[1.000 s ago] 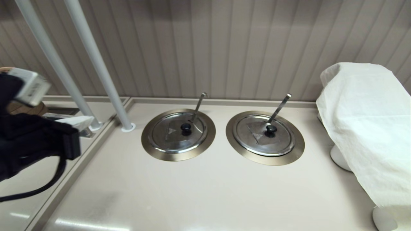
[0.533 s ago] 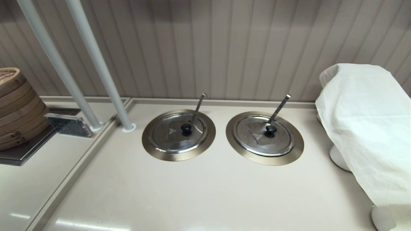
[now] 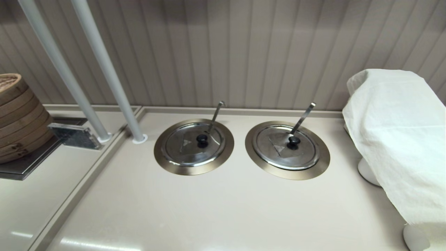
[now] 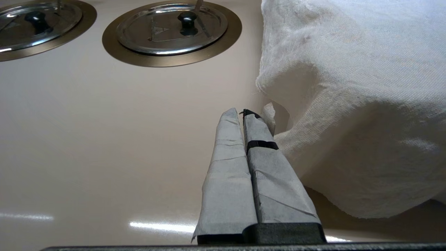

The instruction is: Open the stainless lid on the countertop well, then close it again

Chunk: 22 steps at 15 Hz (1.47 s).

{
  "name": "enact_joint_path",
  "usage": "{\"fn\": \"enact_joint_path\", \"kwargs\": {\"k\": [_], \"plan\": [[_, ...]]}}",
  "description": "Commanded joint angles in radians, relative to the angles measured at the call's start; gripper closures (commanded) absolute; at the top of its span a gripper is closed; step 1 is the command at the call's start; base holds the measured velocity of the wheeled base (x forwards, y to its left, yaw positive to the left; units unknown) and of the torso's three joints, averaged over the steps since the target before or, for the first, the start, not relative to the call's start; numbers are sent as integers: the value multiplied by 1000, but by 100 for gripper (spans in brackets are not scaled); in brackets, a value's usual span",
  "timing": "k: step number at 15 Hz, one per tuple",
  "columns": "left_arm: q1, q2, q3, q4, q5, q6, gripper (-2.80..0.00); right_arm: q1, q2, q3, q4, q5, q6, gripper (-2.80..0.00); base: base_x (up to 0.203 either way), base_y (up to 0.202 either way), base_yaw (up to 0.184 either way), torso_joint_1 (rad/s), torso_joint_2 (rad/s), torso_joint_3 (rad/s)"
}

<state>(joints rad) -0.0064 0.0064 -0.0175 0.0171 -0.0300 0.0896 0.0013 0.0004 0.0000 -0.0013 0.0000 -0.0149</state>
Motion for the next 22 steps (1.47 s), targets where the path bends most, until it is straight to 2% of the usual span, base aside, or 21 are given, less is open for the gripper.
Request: {"fn": "enact_joint_path", "kwargs": {"k": [1,4,5,22], "plan": [[3,-6,16,-9,-1,-5,0,0,1,0,0,0,0,0,0,0,0,0,0,0],[3,-6,16,-11,27,-58,0,0,1,0,0,0,0,0,0,0,0,0,0,0],[3,-6,16,-11,27,-31,0,0,0,0,0,0,0,0,0,0,0,0,0,0],[3,-6,16,-11,28,-48,0,0,1,0,0,0,3,0,0,0,0,0,0,0]]}}
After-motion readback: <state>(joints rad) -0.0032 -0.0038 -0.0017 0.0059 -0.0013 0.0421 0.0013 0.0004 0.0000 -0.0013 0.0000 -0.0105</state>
